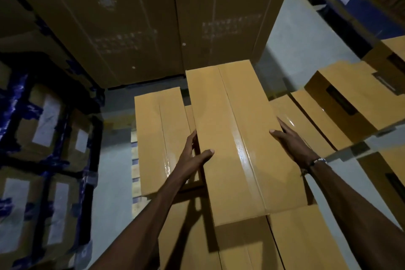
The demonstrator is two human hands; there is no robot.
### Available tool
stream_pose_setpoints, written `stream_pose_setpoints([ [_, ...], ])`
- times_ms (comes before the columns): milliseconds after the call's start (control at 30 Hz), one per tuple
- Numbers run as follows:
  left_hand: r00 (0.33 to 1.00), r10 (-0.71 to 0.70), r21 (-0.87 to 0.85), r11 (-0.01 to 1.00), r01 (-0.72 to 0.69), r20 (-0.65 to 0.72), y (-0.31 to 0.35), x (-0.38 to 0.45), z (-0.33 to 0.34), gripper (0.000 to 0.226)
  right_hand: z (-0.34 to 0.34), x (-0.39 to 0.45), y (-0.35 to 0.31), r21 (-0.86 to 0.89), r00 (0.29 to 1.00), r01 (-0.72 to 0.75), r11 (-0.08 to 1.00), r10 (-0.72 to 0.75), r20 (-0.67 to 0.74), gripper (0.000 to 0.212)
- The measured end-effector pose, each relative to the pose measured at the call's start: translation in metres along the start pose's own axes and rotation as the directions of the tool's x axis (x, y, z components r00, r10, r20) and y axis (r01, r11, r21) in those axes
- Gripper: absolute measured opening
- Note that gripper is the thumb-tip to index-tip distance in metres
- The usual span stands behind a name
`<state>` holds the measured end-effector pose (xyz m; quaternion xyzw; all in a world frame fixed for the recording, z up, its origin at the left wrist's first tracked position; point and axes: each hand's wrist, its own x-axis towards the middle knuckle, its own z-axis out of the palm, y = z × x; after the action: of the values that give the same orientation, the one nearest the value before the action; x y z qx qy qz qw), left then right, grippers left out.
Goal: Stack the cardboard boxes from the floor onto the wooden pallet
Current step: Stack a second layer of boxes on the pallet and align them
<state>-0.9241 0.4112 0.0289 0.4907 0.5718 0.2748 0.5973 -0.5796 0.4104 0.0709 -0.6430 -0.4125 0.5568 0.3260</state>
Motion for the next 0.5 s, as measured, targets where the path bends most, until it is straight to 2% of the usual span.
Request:
stream_pose_setpoints([
  [67,1.000,-0.017,0.060,0.998,0.017,-0.005,-0.015,0.031,-0.010,0.100,0.008,0.038,0.004,-0.023,1.000,-0.003,1.000,0.003,0.023,0.073],
  [133,1.000,-0.019,0.127,0.992,0.021,-0.019,-0.030,0.060,-0.019,0.102,0.016,0.073,0.015,-0.052,0.999,-0.021,0.998,0.022,0.033,0.079],
  [267,0.999,-0.021,0.277,0.960,0.031,-0.039,-0.064,0.115,-0.031,0.117,0.030,0.126,0.043,-0.062,0.998,-0.049,0.997,0.051,0.030,0.072],
  [500,0.996,0.009,0.463,0.885,0.035,-0.092,-0.118,0.174,-0.039,0.104,0.047,0.186,0.083,-0.075,0.995,-0.095,0.993,0.096,0.012,0.067],
])
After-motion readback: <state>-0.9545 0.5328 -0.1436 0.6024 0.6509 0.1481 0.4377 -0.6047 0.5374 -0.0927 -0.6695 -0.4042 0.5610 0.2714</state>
